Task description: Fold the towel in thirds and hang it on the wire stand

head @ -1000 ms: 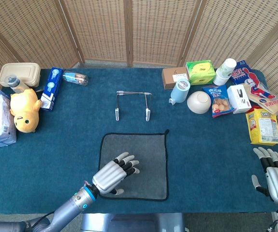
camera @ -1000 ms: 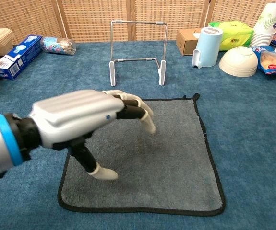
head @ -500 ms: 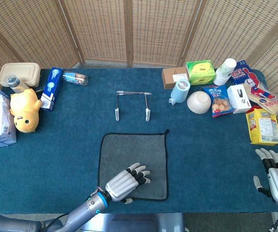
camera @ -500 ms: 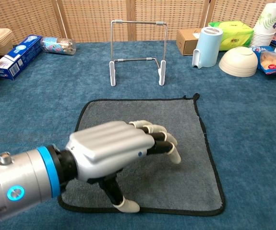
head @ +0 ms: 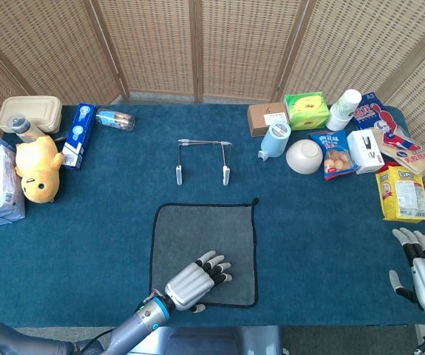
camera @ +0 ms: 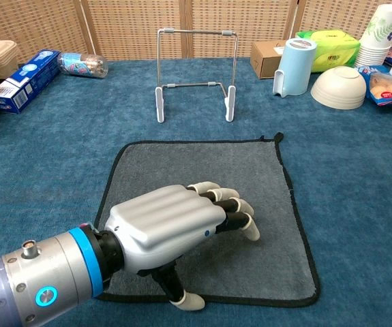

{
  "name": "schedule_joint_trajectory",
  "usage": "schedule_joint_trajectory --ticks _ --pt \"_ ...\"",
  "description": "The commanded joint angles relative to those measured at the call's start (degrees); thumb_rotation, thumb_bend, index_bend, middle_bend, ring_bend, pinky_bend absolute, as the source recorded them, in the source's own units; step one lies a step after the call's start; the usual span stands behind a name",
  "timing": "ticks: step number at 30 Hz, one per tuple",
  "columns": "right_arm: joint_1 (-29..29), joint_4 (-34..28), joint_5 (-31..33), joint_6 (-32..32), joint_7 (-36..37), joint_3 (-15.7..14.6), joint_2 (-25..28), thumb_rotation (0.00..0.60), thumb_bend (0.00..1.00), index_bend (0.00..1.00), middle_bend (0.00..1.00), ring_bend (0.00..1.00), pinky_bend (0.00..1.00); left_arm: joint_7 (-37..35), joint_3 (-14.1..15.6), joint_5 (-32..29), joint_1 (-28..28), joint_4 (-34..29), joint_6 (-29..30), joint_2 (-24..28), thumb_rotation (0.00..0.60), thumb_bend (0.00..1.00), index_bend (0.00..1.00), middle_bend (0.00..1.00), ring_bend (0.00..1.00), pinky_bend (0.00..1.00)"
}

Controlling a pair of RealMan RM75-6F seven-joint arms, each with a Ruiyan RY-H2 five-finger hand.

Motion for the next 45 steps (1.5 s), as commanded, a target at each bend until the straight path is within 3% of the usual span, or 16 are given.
schedule_joint_trajectory --ticks 1,17,45 --pt "-0.04 -0.01 0.03 0.01 0.03 -0.01 0.04 0.600 0.42 0.09 0.09 0.00 0.04 -0.37 0.15 0.16 -0.07 0.80 0.34 -0.58 0.600 0.12 0.21 0.14 0.07 0.05" --pt "-0.37 0.42 0.38 -0.01 0.64 -0.09 0.07 0.600 0.42 0.09 0.09 0.00 0.05 -1.02 0.45 0.46 -0.62 4.02 1.59 -3.28 0.600 0.12 0.22 0.16 0.07 0.05" --pt "-0.67 -0.49 0.65 0.22 -0.07 -0.04 0.34 0.600 0.42 0.09 0.09 0.00 0.05 -2.53 0.66 1.20 -1.16 4.47 3.06 -2.26 0.600 0.34 0.22 0.17 0.07 0.06"
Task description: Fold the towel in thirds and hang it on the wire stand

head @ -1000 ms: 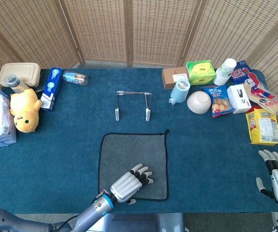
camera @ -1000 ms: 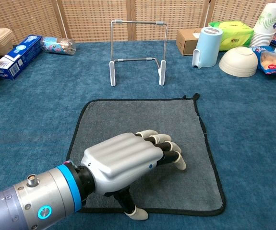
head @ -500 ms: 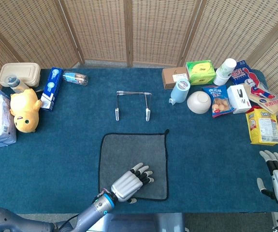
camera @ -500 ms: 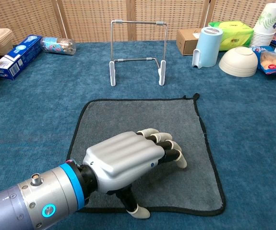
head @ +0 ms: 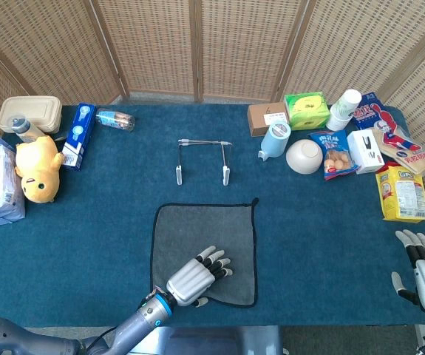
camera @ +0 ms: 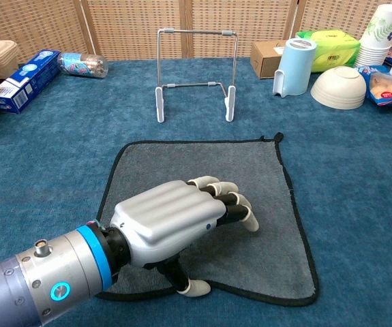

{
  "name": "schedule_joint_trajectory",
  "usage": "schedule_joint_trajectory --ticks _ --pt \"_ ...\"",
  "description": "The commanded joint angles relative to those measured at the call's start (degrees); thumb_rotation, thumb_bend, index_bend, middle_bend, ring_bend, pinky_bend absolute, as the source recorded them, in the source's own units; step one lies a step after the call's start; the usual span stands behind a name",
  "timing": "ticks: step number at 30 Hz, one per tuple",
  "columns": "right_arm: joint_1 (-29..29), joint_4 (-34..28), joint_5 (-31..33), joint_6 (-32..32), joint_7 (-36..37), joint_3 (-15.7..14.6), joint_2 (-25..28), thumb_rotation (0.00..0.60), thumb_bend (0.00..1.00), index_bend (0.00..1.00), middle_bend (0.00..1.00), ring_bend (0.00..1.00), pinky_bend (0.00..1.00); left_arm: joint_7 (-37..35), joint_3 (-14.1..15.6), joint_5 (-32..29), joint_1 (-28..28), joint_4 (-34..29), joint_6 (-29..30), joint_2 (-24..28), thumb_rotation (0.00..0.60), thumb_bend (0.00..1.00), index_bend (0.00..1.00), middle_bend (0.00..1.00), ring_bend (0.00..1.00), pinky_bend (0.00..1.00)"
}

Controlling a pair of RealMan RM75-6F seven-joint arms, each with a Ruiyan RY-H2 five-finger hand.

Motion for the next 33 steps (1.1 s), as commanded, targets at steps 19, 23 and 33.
schedule_joint_trajectory --ticks 19,23,33 --pt "-0.37 -0.26 0.01 0.05 0.66 -0.17 0.21 0.600 0.42 0.09 0.09 0.00 0.06 -3.57 0.63 3.10 0.59 0.92 2.33 -0.18 0.600 0.40 0.41 0.24 0.14 0.10" --pt "-0.43 -0.26 0.08 0.02 0.91 -0.17 0.32 0.600 0.42 0.09 0.09 0.00 0.06 -3.26 1.01 3.18 1.14 0.49 3.07 0.20 0.600 0.40 0.41 0.25 0.15 0.11" --pt "-0.54 0.02 0.15 -0.20 1.67 -0.25 0.36 0.600 0.42 0.08 0.09 0.00 0.06 -1.47 1.20 1.15 1.17 -0.09 1.76 0.60 0.600 0.40 0.35 0.21 0.12 0.10"
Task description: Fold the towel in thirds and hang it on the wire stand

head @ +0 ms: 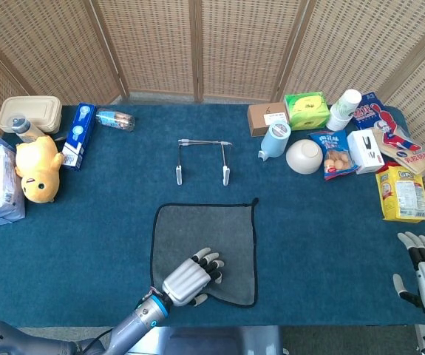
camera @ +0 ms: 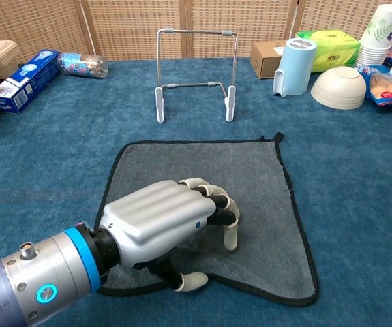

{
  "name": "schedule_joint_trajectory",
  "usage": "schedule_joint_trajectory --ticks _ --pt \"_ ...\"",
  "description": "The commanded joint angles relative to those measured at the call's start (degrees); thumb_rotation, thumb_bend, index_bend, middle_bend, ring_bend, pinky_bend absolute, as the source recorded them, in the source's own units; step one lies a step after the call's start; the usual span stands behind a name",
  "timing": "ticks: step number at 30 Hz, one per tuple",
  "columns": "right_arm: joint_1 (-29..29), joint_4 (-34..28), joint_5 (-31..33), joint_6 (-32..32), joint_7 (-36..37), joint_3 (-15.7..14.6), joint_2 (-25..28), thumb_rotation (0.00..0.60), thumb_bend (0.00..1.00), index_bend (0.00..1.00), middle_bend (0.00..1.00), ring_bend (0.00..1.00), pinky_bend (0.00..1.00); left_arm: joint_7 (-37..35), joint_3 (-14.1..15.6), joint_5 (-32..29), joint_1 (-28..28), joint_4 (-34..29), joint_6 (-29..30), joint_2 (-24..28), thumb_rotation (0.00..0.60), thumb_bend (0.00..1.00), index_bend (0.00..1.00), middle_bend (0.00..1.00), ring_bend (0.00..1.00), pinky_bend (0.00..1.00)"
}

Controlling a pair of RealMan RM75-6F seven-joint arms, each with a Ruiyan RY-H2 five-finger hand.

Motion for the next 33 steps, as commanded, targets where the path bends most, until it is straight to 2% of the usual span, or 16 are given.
schedule_joint_trajectory --ticks 1,6,25,33 --pt "0.00 0.08 -0.03 -0.08 0.07 -0.04 -0.02 0.600 0.42 0.08 0.09 0.00 0.06 0.36 0.03 0.05 0.15 0.17 0.40 -0.35 0.600 0.40 0.34 0.21 0.12 0.10" --pt "-0.10 0.15 0.01 -0.06 0.26 -0.06 0.03 0.600 0.42 0.08 0.09 0.00 0.07 0.81 0.04 0.79 0.66 0.87 1.76 -1.13 0.600 0.40 0.35 0.22 0.12 0.10" --pt "-0.58 0.07 0.11 0.23 0.79 -0.18 0.25 0.600 0.41 0.08 0.09 0.00 0.07 1.29 0.01 -0.12 0.51 0.27 0.73 -0.64 0.600 0.57 0.41 0.23 0.12 0.10" --pt "-0.67 0.05 0.09 0.32 0.92 -0.13 0.17 0.600 0.42 0.08 0.09 0.00 0.07 0.82 0.07 0.32 0.73 0.10 1.23 -0.43 0.600 0.58 0.48 0.24 0.13 0.11"
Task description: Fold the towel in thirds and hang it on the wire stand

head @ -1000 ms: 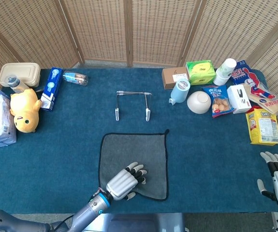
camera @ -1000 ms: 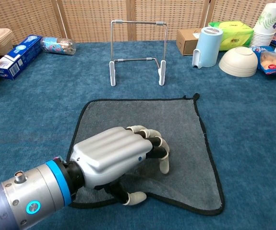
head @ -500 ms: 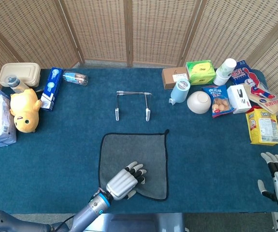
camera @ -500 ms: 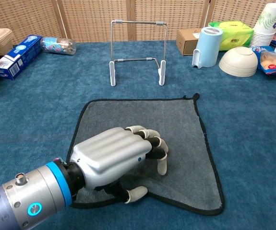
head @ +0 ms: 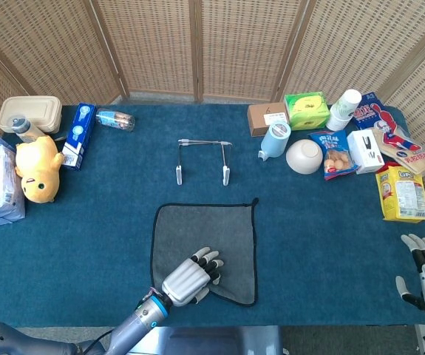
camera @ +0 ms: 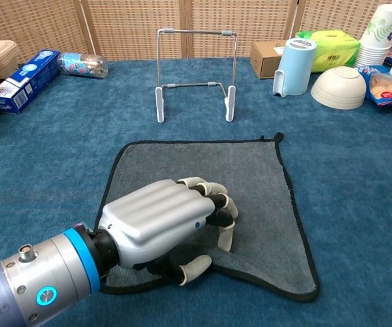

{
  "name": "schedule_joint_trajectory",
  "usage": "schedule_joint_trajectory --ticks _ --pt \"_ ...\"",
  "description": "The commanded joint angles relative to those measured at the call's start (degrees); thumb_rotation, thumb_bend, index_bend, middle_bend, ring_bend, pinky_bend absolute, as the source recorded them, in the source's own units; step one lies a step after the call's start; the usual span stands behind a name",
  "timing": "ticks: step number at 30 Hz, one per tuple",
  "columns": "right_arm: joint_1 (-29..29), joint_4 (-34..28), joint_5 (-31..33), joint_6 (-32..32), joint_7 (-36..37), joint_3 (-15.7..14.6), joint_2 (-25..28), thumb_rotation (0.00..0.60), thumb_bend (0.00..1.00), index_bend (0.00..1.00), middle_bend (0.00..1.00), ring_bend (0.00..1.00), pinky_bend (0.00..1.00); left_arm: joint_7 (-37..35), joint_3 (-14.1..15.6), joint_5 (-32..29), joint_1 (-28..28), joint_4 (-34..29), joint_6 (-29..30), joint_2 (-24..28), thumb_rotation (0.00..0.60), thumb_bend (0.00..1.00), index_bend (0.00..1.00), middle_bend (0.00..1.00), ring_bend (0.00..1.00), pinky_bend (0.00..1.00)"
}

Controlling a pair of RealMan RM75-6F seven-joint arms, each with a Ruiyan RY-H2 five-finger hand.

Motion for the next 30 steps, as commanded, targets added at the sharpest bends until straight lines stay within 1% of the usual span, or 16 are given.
schedule_joint_trajectory --ticks 1,7,12,15,21,30 --pt "-0.02 -0.01 -0.02 0.04 0.00 0.01 0.00 0.600 0.42 0.08 0.09 0.00 0.07 -0.05 0.03 0.18 0.08 0.01 0.19 0.04 0.600 0.58 0.50 0.25 0.13 0.11" --pt "-0.19 -0.03 0.04 0.17 0.18 0.00 0.03 0.600 0.42 0.08 0.09 0.00 0.07 -0.27 0.09 0.41 0.38 -0.06 0.68 0.14 0.600 0.58 0.61 0.27 0.15 0.12" --pt "-0.34 0.08 0.13 0.23 0.47 -0.02 0.01 0.600 0.42 0.08 0.09 0.00 0.07 -0.34 -0.10 0.25 0.45 -0.04 0.71 0.15 0.600 0.58 0.65 0.28 0.15 0.12" --pt "-0.41 0.15 0.08 0.31 0.61 -0.02 -0.02 0.600 0.42 0.08 0.09 0.00 0.07 -0.76 -0.53 -0.16 0.39 -0.36 0.49 0.25 0.600 0.58 0.65 0.28 0.15 0.12" --pt "-0.39 0.32 -0.13 0.25 0.74 -0.04 -0.11 0.600 0.42 0.08 0.09 0.00 0.07 -2.09 -2.74 -1.94 -0.69 -2.20 -1.01 1.55 0.600 0.58 0.64 0.28 0.15 0.12" --pt "-0.68 0.44 -0.10 0.51 0.99 -0.10 -0.05 0.600 0.42 0.08 0.09 0.00 0.07 -2.85 -5.70 -3.44 -2.66 -2.26 -2.45 2.41 0.600 0.58 0.63 0.28 0.14 0.11"
